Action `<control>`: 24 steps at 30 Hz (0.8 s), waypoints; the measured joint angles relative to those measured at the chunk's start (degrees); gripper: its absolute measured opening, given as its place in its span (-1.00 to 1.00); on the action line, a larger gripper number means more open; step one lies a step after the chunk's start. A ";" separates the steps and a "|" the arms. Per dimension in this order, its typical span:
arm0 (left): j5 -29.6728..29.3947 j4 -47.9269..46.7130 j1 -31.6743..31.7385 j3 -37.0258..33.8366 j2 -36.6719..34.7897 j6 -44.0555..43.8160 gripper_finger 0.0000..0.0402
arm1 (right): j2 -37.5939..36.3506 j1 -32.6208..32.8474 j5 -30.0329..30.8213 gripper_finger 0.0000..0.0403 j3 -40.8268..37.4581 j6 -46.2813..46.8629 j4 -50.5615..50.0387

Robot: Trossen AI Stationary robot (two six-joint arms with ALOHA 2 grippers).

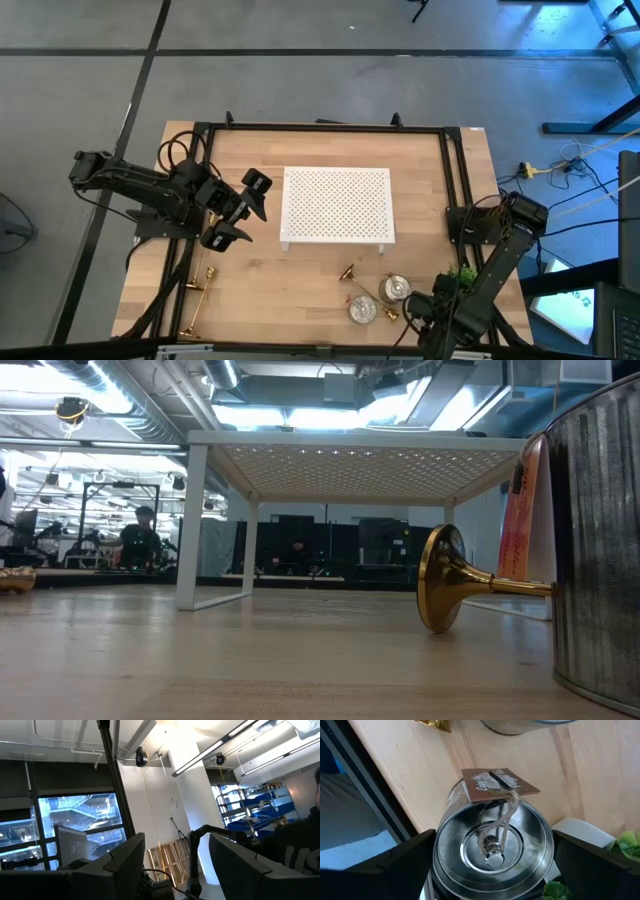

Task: Pick & Place candle stick holders
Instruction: Put the right silver scented candle on the shelf

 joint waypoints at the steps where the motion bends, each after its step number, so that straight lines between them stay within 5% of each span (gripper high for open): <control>1: 0.00 -0.01 0.00 0.00 0.00 0.01 0.08 | 0.02 0.00 -0.13 0.89 0.00 0.00 0.29; 12: -0.02 -0.02 0.00 0.00 0.00 0.50 0.08 | 0.11 -0.02 -0.15 0.89 0.00 0.00 2.16; 24: -0.02 0.00 0.00 0.00 0.00 0.47 0.08 | 0.18 -0.09 9.07 0.89 -0.04 -0.42 4.75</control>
